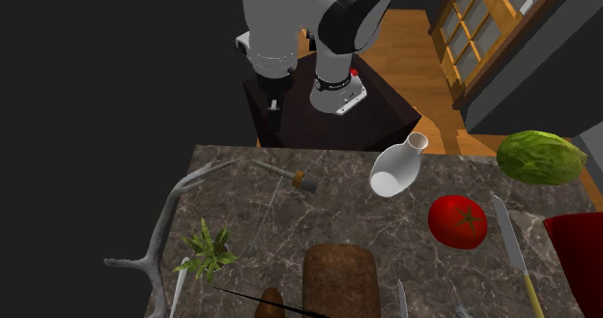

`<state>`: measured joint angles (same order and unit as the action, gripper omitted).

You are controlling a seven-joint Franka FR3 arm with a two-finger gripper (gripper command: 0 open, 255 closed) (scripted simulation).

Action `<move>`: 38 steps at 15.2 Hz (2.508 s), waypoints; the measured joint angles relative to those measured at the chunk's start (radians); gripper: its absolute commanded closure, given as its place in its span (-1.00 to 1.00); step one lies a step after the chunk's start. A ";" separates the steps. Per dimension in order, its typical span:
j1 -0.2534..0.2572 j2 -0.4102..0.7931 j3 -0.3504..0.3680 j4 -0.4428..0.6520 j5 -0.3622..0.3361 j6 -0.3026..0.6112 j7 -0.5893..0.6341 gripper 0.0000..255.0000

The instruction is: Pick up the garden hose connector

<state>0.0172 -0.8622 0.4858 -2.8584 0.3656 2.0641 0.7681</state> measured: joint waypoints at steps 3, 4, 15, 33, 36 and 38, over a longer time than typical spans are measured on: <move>-0.010 0.107 0.098 -0.027 0.064 0.155 0.096 -1.00; -0.019 0.147 0.129 -0.034 0.081 0.209 0.125 -1.00; -0.286 0.592 0.526 -0.002 0.008 0.692 0.503 -1.00; -0.382 0.660 0.609 -0.002 -0.082 0.761 0.574 1.00; -0.278 0.587 0.522 0.002 0.011 0.687 0.505 1.00; -0.244 0.550 0.488 0.009 0.040 0.644 0.481 1.00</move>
<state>-0.2269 -0.3125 0.9736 -2.8493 0.4051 2.7082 1.2491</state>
